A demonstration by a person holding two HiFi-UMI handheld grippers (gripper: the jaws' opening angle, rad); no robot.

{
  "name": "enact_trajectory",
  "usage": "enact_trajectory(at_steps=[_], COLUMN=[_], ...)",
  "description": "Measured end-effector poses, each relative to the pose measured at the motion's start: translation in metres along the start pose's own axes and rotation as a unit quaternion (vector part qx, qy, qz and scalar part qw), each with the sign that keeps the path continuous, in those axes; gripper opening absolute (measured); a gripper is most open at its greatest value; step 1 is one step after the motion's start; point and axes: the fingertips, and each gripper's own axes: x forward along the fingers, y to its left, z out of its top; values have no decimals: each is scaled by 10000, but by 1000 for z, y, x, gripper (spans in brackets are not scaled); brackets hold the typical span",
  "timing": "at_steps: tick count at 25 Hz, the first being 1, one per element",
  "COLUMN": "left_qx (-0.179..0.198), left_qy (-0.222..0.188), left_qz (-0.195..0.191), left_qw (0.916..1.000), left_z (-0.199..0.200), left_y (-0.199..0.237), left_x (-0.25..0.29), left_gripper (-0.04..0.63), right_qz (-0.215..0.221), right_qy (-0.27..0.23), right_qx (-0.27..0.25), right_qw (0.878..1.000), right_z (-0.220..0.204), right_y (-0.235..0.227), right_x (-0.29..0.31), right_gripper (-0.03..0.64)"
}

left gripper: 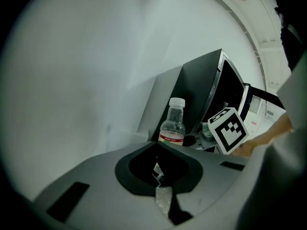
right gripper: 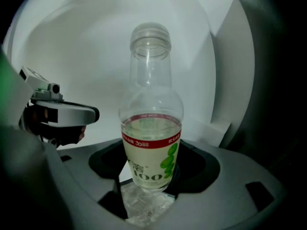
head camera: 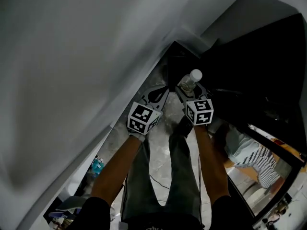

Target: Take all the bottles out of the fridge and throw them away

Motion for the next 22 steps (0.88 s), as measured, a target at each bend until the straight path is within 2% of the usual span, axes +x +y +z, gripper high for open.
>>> enact_trajectory(at_steps=[4,9,15,22], left_qx=[-213,-220,38,324], left_qy=[112,190,97,-44], left_qz=[34,30,-34,-38], left_qw=[9997,9996,9999,9995], left_z=[-32,-50,-65,-101], left_y=[9,14,26,48], left_x=[1,6,28,60], left_gripper=[6,6,6,6], right_qz=[-25,-116,-201,-281], right_qy=[297,427,421,568], right_qx=[146,308,376,639], right_qw=[9995,9985,9982,9959], right_z=[-44,-74,-103,-166], right_y=[-5,-24,-53,-82], right_x=[14,30,75,140], right_gripper=[318,318,319,319])
